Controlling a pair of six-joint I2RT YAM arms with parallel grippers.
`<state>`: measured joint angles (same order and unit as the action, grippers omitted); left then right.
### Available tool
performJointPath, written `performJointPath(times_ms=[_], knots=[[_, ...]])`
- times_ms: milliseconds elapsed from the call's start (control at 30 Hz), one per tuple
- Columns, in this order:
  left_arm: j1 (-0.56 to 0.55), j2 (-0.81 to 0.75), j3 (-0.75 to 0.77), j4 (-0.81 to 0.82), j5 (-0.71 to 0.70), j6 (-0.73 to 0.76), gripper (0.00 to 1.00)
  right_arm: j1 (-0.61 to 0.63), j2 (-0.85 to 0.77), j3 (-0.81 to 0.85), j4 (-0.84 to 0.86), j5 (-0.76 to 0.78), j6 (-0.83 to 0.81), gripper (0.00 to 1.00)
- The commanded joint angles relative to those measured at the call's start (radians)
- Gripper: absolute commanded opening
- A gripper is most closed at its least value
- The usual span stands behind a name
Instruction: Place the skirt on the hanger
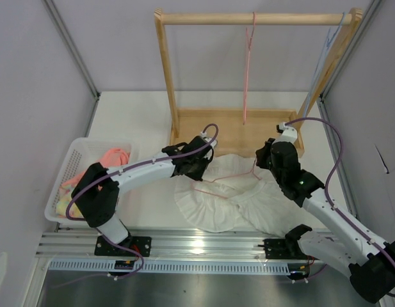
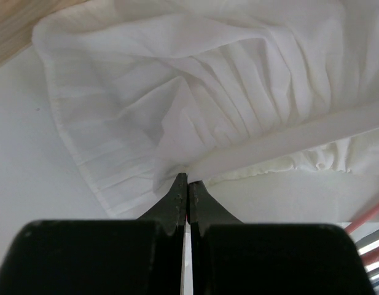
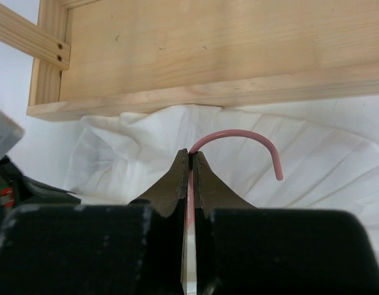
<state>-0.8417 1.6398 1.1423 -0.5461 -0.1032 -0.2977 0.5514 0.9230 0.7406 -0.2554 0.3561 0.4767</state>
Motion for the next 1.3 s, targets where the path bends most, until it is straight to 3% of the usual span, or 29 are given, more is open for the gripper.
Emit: performJointPath(times_ms=[0, 533, 767, 1133, 1267], knots=[[0.021, -0.067, -0.01, -0.11, -0.067, 0.019, 0.0, -0.053, -0.019, 0.013, 0.019, 0.049, -0.066, 0.0], [0.027, -0.224, -0.118, -0.141, -0.027, 0.003, 0.0, -0.116, 0.056, 0.006, 0.114, 0.124, -0.082, 0.0], [0.036, -0.241, 0.026, -0.212, -0.073, -0.03, 0.0, -0.1, 0.013, -0.07, 0.16, 0.116, -0.11, 0.0], [0.036, -0.21, 0.148, -0.272, -0.055, -0.043, 0.0, 0.117, 0.023, -0.11, 0.188, 0.372, -0.115, 0.0], [0.036, -0.184, 0.14, -0.256, -0.047, -0.047, 0.0, 0.133, 0.008, -0.104, 0.164, 0.292, -0.064, 0.0]])
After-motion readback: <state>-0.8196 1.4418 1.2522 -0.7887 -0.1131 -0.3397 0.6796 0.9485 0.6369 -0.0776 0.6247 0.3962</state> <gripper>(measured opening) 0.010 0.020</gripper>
